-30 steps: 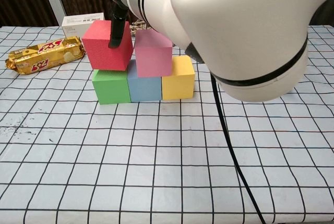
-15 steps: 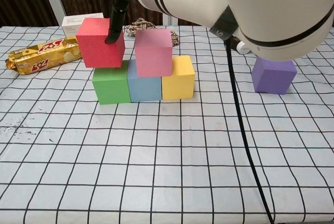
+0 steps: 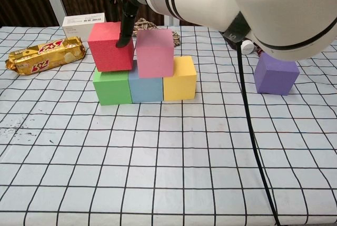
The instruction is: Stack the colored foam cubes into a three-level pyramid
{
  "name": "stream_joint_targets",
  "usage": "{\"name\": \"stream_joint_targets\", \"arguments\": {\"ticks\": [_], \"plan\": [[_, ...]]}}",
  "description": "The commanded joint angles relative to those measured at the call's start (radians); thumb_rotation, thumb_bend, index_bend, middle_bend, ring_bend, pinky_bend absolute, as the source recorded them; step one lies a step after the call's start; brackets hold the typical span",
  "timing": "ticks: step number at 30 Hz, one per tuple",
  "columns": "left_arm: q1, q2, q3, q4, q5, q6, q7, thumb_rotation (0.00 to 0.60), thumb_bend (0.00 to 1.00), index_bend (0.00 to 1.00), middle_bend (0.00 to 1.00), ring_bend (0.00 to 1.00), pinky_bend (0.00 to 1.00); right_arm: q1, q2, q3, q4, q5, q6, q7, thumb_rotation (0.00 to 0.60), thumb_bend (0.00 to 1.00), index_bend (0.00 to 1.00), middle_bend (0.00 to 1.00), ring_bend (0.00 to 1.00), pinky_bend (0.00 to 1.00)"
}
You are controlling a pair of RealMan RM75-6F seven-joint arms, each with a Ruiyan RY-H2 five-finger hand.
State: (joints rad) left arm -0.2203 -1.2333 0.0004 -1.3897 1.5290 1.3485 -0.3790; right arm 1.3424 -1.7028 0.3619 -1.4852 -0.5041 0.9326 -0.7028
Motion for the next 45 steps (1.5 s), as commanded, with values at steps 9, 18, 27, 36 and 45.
{"name": "stream_joint_targets", "arguments": {"ticks": [9,18,27,36,45], "plan": [[-0.003,-0.001,-0.001,-0.004,-0.002,-0.009,-0.005,0.6,0.0,0.12,0.12,0.0,0.1,0.014,0.027,0.009,-0.065,0.073,0.037,-0.024,0.6,0.14,0.0,0.41,0.07,0.0],[-0.001,0.005,0.001,0.0,0.0,-0.011,-0.013,0.6,0.0,0.12,0.12,0.0,0.1,0.029,0.018,-0.004,-0.067,0.106,0.057,-0.042,0.6,0.13,0.0,0.41,0.07,0.0],[-0.001,0.004,-0.002,0.0,-0.006,-0.014,-0.01,0.6,0.0,0.12,0.12,0.0,0.1,0.04,0.01,-0.013,-0.056,0.122,0.055,-0.051,0.6,0.13,0.0,0.41,0.07,0.0],[-0.001,0.003,-0.002,0.001,-0.007,-0.018,-0.008,0.6,0.0,0.12,0.12,0.0,0.1,0.036,0.011,-0.021,-0.052,0.116,0.058,-0.045,0.6,0.13,0.0,0.41,0.07,0.0],[-0.003,0.002,-0.003,0.002,-0.007,-0.022,-0.004,0.6,0.0,0.12,0.12,0.0,0.1,0.039,0.012,-0.028,-0.049,0.122,0.055,-0.05,0.6,0.13,0.0,0.41,0.07,0.0]]}}
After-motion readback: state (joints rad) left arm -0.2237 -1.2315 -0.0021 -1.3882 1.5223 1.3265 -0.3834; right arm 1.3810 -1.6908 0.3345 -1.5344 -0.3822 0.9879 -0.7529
